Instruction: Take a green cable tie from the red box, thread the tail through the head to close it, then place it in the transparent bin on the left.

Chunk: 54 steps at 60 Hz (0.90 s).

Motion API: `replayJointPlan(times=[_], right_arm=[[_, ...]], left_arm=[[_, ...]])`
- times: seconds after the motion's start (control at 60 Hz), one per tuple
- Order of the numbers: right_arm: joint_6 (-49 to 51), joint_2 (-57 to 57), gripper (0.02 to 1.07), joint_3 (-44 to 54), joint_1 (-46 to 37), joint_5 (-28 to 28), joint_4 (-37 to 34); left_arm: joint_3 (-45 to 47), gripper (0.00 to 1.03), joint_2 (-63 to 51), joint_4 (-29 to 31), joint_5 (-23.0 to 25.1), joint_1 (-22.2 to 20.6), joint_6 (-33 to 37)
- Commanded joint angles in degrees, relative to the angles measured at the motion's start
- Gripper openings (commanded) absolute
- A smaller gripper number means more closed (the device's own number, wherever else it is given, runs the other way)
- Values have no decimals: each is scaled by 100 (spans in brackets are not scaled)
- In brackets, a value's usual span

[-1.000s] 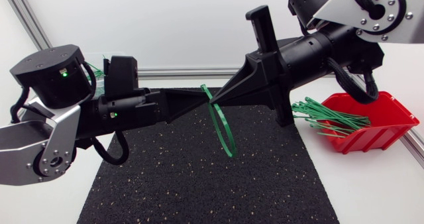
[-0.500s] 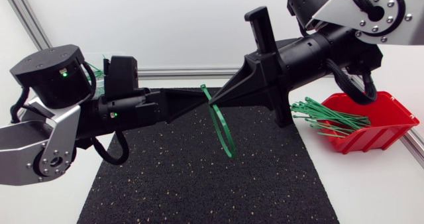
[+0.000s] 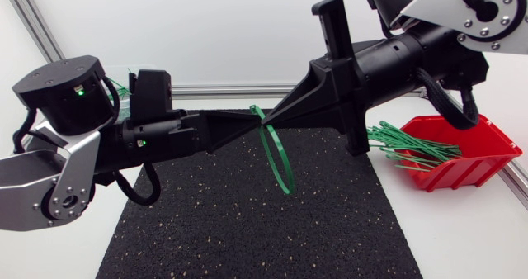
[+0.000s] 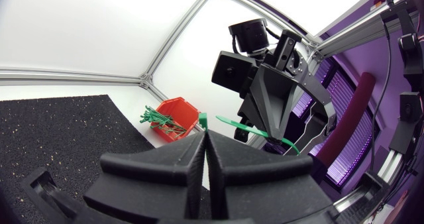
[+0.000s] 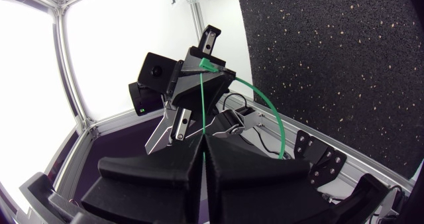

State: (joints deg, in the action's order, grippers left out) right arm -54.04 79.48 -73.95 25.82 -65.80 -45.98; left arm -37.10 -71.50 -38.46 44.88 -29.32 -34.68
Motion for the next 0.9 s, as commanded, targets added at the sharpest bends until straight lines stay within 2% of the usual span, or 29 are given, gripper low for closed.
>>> replayJointPlan(times=[0.0, 0.883], right_arm=[[-203, -73, 8, 30, 46, -3, 98], [-230, 182, 8, 162, 125, -12, 212]], left_arm=[[98, 3, 14, -92, 12, 5, 22], [89, 3, 49, -92, 3, -21, 31]])
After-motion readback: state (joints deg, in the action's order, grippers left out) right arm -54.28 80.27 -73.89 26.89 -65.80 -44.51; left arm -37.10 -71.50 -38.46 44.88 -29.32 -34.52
